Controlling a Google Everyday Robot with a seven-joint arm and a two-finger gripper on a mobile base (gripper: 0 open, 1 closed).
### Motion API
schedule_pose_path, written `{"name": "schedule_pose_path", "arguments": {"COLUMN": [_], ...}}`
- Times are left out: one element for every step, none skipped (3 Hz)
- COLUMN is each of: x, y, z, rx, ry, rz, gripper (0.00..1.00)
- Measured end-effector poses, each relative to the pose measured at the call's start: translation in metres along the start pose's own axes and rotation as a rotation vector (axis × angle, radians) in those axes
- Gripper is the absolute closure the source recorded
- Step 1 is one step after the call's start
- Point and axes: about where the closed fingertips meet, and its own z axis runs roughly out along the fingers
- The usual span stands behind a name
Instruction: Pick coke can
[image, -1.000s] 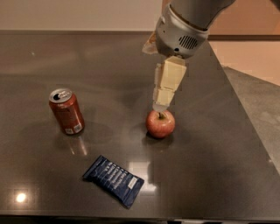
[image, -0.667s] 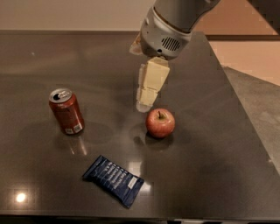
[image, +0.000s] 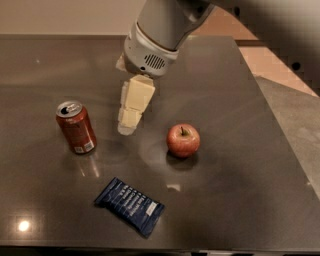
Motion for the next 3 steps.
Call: {"name": "schedule_pose_path", "arguments": {"x": [-0.021, -0.036, -0.044], "y": [-0.001, -0.007, -0.010], "z": [0.025, 0.046, 0.058], "rx": [-0.021, -0.040, -0.051], "ry": [-0.036, -0.064, -0.079], "rz": [-0.014, -0.010, -0.007], "gripper": [0.00, 0.00, 0.00]}}
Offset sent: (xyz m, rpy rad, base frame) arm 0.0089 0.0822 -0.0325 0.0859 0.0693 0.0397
